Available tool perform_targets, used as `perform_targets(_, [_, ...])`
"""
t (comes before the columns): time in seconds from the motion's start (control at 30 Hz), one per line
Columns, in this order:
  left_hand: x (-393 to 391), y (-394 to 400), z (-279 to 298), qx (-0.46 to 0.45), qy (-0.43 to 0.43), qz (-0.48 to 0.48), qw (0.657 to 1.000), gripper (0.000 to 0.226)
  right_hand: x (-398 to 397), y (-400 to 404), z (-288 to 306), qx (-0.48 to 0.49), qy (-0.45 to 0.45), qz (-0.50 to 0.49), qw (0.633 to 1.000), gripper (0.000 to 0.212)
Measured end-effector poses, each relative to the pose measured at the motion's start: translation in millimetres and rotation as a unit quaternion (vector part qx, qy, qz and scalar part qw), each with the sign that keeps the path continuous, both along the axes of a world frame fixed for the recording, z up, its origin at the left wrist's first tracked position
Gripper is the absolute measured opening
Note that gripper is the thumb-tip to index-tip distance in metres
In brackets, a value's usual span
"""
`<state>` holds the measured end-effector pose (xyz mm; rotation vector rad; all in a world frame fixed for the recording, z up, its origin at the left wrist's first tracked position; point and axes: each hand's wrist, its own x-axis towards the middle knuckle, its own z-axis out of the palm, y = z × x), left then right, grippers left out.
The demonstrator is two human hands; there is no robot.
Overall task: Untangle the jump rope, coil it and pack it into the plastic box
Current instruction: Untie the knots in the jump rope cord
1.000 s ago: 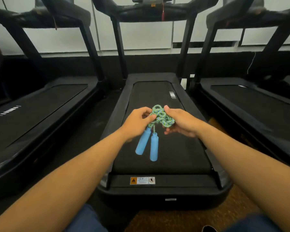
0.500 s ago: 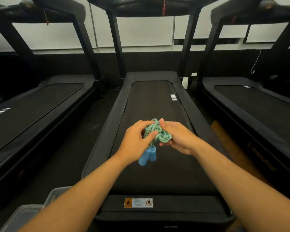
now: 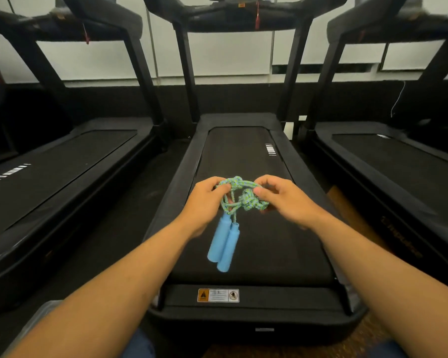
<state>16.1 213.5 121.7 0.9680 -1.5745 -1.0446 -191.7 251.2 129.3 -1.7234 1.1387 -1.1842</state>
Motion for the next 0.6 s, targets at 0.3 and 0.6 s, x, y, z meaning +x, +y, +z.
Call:
perform_targets(0.3, [9,-3,5,0.067,0.085,0.018,0.994,0.017,-12,8,8,0.024,-0.180,0.010,0.983,0.019])
perform_targets(0.6, [-2,2,-2,0.045,0.004,0.021,0.999,0.013,-4,3,4,0.069,-0.193,-0.044,0.978,0.010])
